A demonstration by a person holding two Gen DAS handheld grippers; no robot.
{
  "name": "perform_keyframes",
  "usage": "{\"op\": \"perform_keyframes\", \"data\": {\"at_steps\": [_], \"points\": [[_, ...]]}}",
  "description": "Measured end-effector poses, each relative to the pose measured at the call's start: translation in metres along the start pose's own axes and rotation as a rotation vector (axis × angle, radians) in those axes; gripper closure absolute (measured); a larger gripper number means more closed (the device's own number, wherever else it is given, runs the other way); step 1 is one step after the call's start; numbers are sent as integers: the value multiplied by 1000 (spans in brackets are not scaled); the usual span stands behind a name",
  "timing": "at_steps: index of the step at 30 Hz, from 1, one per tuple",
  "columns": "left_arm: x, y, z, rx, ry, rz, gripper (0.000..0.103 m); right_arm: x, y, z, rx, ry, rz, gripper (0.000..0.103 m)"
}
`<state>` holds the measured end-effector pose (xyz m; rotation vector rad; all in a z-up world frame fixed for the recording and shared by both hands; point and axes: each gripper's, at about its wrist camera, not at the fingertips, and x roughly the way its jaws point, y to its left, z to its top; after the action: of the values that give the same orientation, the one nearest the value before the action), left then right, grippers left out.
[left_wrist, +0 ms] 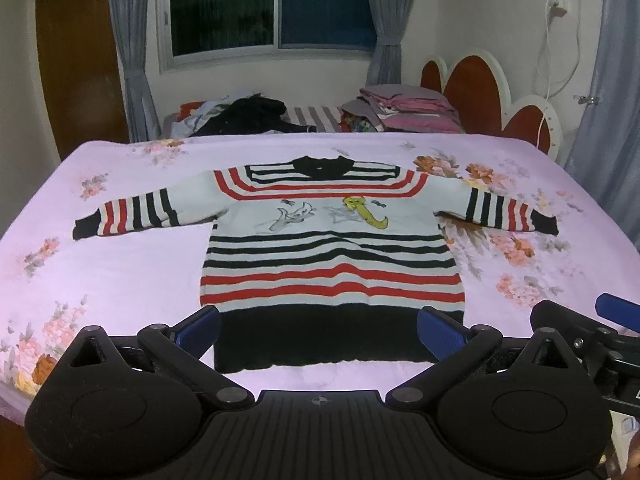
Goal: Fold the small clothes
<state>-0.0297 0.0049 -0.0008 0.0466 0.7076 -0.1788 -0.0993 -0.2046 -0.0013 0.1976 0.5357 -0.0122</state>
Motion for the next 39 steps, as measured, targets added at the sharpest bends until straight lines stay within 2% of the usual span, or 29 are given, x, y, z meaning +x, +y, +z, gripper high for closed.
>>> {"op": "perform_keyframes", "data": {"at_steps": [39], "points": [[18,-1,6,-20,32,26,0,15,-2,-3,38,12,-3,0]]}}
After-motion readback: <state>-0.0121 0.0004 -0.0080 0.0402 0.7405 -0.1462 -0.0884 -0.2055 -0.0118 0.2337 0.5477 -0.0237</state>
